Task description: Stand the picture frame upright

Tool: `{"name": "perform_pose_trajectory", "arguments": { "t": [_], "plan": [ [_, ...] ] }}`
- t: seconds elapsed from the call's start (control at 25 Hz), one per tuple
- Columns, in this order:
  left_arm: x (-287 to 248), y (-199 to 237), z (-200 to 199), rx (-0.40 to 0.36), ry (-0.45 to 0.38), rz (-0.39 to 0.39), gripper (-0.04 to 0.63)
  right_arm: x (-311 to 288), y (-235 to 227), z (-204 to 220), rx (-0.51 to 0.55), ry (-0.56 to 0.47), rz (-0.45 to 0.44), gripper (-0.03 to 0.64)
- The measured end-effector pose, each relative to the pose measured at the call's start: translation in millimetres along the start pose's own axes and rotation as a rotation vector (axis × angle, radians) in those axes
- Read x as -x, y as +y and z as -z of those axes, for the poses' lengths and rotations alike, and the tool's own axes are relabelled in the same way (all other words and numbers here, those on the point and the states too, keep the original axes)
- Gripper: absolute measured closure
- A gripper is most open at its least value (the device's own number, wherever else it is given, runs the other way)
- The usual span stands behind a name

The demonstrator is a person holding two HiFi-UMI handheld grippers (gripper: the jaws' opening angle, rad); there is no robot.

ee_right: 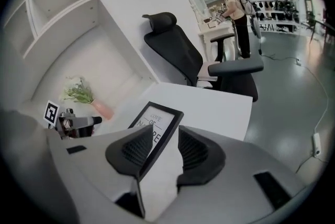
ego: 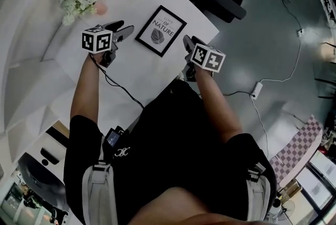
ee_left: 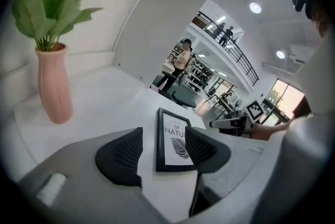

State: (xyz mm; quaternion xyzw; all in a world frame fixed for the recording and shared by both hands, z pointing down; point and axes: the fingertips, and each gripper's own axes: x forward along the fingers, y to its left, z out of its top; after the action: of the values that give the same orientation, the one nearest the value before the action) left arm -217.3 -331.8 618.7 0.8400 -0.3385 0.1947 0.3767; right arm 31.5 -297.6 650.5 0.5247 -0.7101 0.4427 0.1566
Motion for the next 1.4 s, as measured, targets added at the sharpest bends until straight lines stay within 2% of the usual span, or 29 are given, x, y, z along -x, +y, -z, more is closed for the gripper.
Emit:
{"name": "perform_pose_trajectory", "arguments": {
  "t": [0.2,0.64,0.84,0.96,1.24,1.4],
  "plan": [
    [-29,10,14,-0.002,0.073,0.062,0.341,-22,4,15,-0.078,0.050,0.027,0.471],
    [-44,18,22,0.034,0.070,0.139,0.341,-66,6,33,-0.239,0.162,0.104,0.474],
    [-38,18,25,0.054,0.056,0.163,0.341,-76,4,40,-0.215,0.205,0.174,0.520],
    [-33,17,28,0.060,0.053,0.176,0.342,-76,2,40,-0.202,0.243,0.201,0.526],
    [-27,15,36,0.088,0.060,0.187,0.342,-77,1,42,-0.245,0.258,0.124,0.535],
    [-26,7,37,0.130,0.056,0.216,0.341,-75,1,41,-0.236,0.281,0.038,0.538]
  ]
}}
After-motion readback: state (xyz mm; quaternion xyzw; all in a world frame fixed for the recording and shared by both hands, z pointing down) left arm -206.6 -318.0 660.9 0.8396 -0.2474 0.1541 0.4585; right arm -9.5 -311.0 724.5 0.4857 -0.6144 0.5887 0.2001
